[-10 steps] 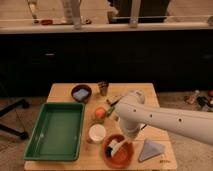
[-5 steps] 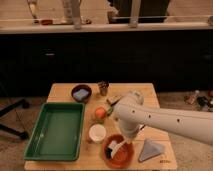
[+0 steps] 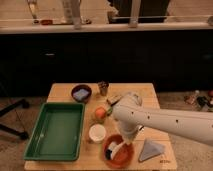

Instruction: Wipe red bowl with brush

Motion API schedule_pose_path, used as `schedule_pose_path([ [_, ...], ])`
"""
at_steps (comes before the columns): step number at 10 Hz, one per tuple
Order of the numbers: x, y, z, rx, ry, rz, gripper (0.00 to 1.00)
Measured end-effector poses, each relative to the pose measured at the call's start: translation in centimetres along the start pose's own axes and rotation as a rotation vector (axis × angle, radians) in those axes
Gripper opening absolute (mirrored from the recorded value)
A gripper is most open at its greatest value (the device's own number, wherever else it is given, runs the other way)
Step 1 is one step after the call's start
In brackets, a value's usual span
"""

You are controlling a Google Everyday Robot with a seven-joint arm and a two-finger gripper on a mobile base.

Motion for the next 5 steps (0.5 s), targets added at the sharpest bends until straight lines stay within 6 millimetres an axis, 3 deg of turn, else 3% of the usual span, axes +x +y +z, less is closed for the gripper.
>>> schedule_pose_path([
  [5, 0.94, 0.16, -0.11, -0.006, 0.041, 0.027, 0.02],
])
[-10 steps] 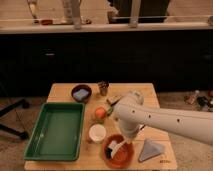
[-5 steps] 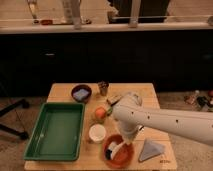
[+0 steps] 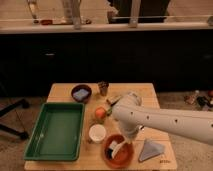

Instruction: Wipe red bowl with brush

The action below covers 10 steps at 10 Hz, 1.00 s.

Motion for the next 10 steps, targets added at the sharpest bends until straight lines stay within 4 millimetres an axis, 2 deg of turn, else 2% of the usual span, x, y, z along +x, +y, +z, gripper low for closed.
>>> schedule_pose_path([
  [4, 0.6, -0.3, 0.9, -0.024, 0.049, 0.029, 0.02],
  [10, 0.1, -0.8, 1.8, -0.079, 0.141, 0.028, 0.02],
])
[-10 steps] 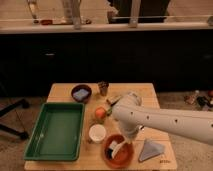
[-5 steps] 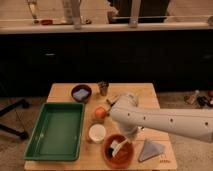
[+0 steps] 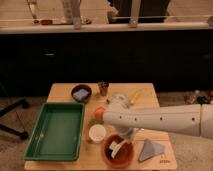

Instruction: Wipe red bowl with brush

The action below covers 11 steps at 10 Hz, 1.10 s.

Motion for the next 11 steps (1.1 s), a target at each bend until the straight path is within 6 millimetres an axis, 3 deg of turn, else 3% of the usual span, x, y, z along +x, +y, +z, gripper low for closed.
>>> schedule_pose_path([
  [6, 0.1, 1.0, 0.8, -0.028, -0.001, 0.003, 0.02],
  [11, 1.5, 1.9, 1.9, -0.063, 0.004, 0.029, 0.02],
])
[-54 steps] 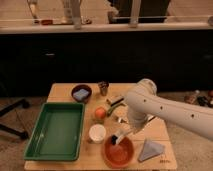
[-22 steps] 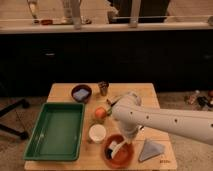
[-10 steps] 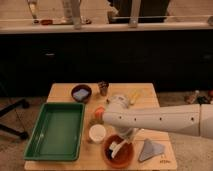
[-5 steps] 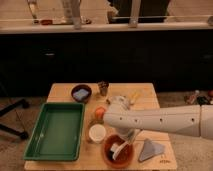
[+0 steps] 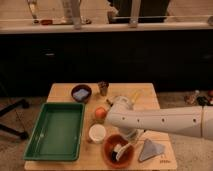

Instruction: Wipe red bowl with brush

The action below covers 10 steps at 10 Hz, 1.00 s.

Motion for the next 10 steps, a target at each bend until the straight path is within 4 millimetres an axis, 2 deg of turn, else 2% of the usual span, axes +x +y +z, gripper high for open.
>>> schedule_pose_path([
  [3, 1.4, -0.3, 0.5, -0.011, 0.002, 0.028, 0.02],
  [6, 1.9, -1.5, 0.4, -0.009, 0.003, 0.03, 0.02],
  [10, 0.5, -3.6, -1.1, 0.02, 0.007, -0.007, 0.02],
])
